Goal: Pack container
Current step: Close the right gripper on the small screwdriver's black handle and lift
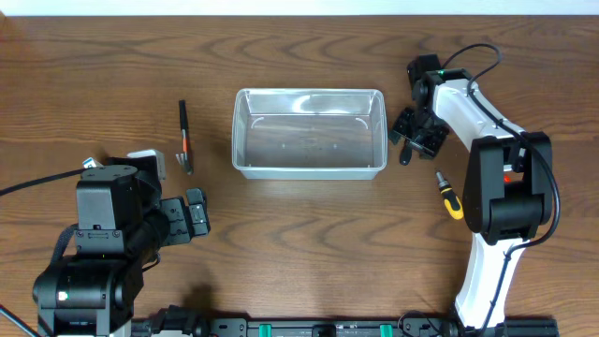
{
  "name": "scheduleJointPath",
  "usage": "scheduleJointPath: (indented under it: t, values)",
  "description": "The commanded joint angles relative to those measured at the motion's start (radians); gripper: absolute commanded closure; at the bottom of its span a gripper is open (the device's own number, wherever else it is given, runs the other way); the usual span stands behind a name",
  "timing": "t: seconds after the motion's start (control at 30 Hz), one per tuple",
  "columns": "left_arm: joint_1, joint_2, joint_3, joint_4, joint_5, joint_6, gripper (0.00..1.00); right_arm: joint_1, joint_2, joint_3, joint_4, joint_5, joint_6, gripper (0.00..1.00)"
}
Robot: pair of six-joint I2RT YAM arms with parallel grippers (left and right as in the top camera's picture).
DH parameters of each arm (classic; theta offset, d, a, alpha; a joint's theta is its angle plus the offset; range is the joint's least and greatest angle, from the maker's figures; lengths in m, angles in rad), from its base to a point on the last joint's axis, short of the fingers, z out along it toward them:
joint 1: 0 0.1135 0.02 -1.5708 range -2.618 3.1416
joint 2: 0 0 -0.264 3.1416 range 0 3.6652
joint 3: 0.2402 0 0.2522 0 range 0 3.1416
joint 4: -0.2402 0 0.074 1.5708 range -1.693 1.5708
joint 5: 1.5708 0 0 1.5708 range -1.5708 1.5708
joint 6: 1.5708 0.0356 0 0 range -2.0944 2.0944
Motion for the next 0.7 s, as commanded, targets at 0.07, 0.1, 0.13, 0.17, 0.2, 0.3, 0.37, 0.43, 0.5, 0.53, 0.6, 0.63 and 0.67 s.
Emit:
scheduleJointPath:
  t: [0.07,0.1,0.13,0.17,0.2,0.3,0.37,0.43,0.5,0.53,0.6,0.63,0.67]
  values:
    - [0.005,-0.001,0.006,-0.003,-0.002,0.017,0.02,0.005,0.017,-0.029,-0.005,0.009,-0.004,0.5]
    - [0.005,-0.001,0.006,-0.003,-0.002,0.017,0.02,0.005,0.017,-0.028,-0.004,0.009,-0.004,0.53]
    - [0.005,-0.001,0.006,-0.003,-0.002,0.017,0.02,0.005,0.017,-0.028,-0.004,0.009,-0.004,0.55]
    - [0.005,-0.001,0.006,-0.003,-0.002,0.017,0.02,0.005,0.017,-0.029,-0.004,0.01,-0.004,0.57]
    - [0.005,-0.001,0.006,-0.003,-0.002,0.017,0.02,0.005,0.017,-0.028,-0.005,0.009,-0.004,0.59]
    - [0.005,-0.001,0.006,-0.003,-0.002,0.017,0.02,0.005,0.017,-0.028,-0.005,0.009,-0.004,0.65]
    - [0.005,-0.001,0.006,-0.003,-0.002,0.017,0.02,0.005,0.017,-0.029,-0.005,0.009,-0.004,0.68]
    - [0.005,-0.001,0.006,-0.003,-0.002,0.017,0.02,0.005,0.017,-0.029,-0.005,0.009,-0.004,0.73]
    - [0.005,-0.001,0.006,-0.003,-0.002,0.017,0.02,0.005,0.017,-0.029,-0.005,0.009,-0.004,0.78]
    - [0.005,-0.001,0.006,-0.003,-0.002,0.017,0.02,0.005,0.017,-0.028,-0.005,0.009,-0.004,0.8]
    - [0.005,-0.001,0.006,-0.003,-0.002,0.017,0.02,0.005,0.017,-0.028,-0.005,0.009,-0.004,0.85]
    - [0.005,-0.001,0.006,-0.003,-0.002,0.017,0.02,0.005,0.017,-0.028,-0.005,0.009,-0.004,0.88]
    - [0.005,-0.001,0.006,-0.003,-0.002,0.017,0.02,0.005,0.017,-0.029,-0.005,0.009,-0.004,0.89]
